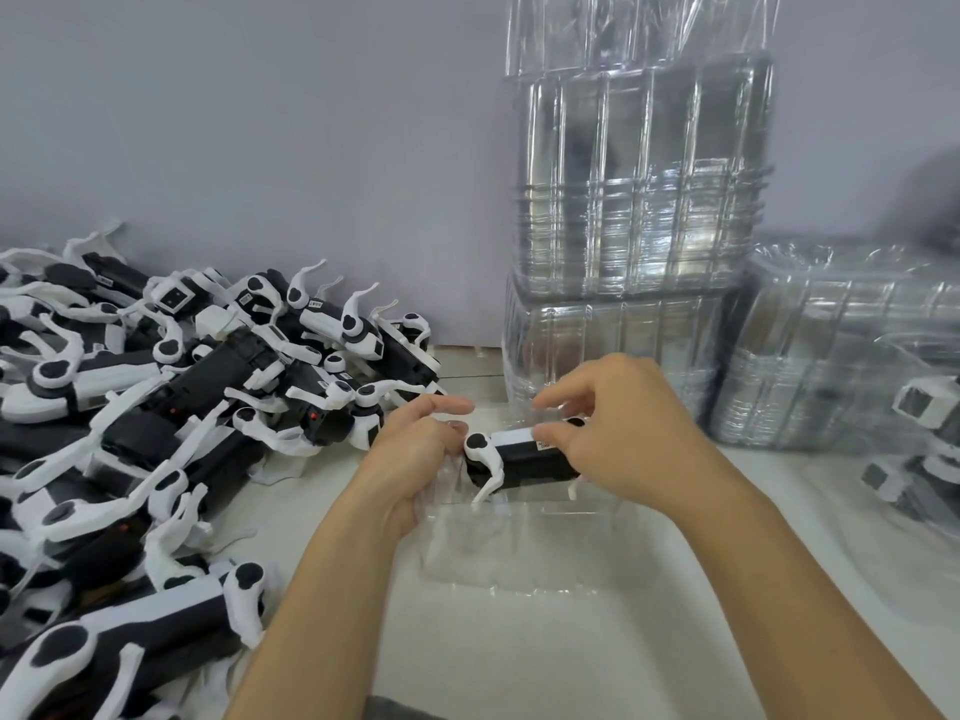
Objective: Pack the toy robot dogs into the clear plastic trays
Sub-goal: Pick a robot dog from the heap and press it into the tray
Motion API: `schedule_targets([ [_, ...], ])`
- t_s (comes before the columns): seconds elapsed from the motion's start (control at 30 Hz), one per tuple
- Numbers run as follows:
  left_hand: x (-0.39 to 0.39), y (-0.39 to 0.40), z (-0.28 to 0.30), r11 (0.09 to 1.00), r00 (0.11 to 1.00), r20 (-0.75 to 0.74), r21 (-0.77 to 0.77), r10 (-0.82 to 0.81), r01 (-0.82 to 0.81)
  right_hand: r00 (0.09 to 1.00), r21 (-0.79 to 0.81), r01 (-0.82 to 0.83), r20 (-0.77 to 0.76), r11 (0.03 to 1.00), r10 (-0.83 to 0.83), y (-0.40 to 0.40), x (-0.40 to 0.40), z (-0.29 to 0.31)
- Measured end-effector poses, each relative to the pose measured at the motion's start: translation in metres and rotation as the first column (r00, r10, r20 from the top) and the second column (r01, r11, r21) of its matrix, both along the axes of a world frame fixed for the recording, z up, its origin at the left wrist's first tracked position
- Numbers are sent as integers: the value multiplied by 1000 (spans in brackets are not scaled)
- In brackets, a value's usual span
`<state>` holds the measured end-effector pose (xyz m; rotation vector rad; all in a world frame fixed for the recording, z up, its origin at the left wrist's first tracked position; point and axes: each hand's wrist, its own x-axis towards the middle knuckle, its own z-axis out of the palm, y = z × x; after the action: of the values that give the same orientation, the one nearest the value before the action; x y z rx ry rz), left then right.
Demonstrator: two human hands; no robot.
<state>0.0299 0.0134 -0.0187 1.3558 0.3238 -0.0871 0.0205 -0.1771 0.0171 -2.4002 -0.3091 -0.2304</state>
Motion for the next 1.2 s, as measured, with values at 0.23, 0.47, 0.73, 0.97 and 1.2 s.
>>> schedule_targets([
  [0.23, 1, 1, -3, 996, 1000, 19, 85, -16, 15, 991, -33, -134, 16, 990, 135, 29, -11, -7],
  [0.47, 0, 2, -6, 990, 999, 43, 138, -32, 26, 990, -50, -129, 47, 990, 131, 31, -8, -14],
  [0.73, -3, 2, -5, 984, 996, 48, 166, -70, 61, 990, -7, -141, 2, 990, 141, 23, -4, -16],
  [0.97, -4, 1, -1, 984, 986, 86, 114, -146, 136, 992, -12, -121, -34, 993, 120, 23, -3, -15],
  [1.2, -2, 5, -6, 961, 979, 145, 258, -146, 105, 985, -110, -161, -81, 981, 153, 0, -2, 1],
])
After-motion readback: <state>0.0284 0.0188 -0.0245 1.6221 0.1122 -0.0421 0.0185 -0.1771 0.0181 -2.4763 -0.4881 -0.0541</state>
